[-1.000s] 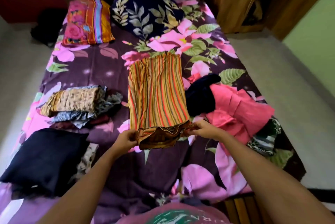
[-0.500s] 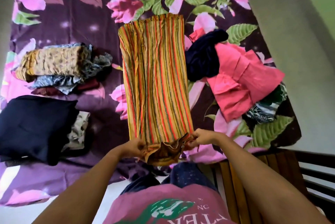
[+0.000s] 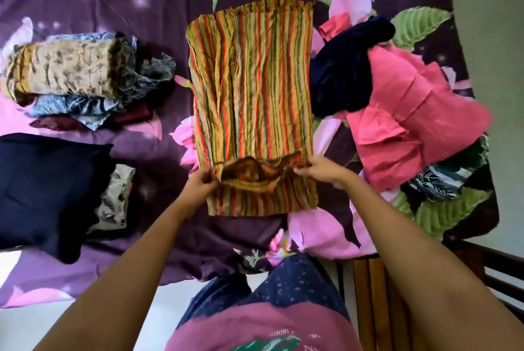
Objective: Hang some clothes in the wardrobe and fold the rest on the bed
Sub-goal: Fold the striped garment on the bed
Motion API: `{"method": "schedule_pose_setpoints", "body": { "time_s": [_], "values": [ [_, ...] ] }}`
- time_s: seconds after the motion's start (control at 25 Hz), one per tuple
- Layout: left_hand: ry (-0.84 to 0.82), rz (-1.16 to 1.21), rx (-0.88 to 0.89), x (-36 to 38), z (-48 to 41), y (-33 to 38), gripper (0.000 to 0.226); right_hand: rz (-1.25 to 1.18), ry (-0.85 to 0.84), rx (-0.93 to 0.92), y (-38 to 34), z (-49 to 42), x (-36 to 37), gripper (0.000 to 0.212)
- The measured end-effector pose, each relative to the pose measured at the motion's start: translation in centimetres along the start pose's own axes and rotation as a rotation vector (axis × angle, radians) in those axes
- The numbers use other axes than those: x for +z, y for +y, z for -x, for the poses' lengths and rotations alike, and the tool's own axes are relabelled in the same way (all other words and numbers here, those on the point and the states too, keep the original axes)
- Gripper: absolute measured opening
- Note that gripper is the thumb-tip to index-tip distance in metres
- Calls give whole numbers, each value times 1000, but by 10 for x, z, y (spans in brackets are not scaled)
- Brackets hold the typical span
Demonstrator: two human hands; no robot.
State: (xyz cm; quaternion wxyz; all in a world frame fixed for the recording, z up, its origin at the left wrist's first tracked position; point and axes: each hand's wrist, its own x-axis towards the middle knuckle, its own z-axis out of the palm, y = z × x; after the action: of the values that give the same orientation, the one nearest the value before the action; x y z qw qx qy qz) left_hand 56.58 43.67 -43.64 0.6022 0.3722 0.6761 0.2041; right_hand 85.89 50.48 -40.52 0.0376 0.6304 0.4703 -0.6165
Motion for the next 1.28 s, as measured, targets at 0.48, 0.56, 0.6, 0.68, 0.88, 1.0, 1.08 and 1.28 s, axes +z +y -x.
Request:
{"method": "schedule_pose_setpoints", "body": {
  "time_s": [0.48, 0.56, 0.6, 0.68, 0.88, 1.0, 1.08, 1.28],
  "values": [
    [-184, -783, 119, 31, -51, -58, 80, 880, 181, -381, 65, -74, 67, 60],
    [-292, -908, 91, 34, -54, -75, 103, 1016, 112, -331, 77, -78, 66, 76],
    [-329, -972, 77, 36, -56, -83, 112, 1056, 101, -321, 84, -81, 64, 82],
    [-314, -1076, 105, 41, -55, -94, 116, 1127, 87, -316, 91, -83, 61, 91],
    [-208, -1125, 109, 58, -56, -98, 69, 1155, 6, -265, 89, -85, 62, 83],
    [-273, -1199, 75, 56, -58, -86, 66, 1116, -61, -208, 81, -85, 58, 81],
    [-336, -1210, 77, 49, -59, -78, 69, 1114, -135, -173, 73, -82, 54, 77],
    [-607, -1331, 40, 33, -50, -61, 66, 1059, -402, -62, 52, -68, 43, 77]
  ]
}}
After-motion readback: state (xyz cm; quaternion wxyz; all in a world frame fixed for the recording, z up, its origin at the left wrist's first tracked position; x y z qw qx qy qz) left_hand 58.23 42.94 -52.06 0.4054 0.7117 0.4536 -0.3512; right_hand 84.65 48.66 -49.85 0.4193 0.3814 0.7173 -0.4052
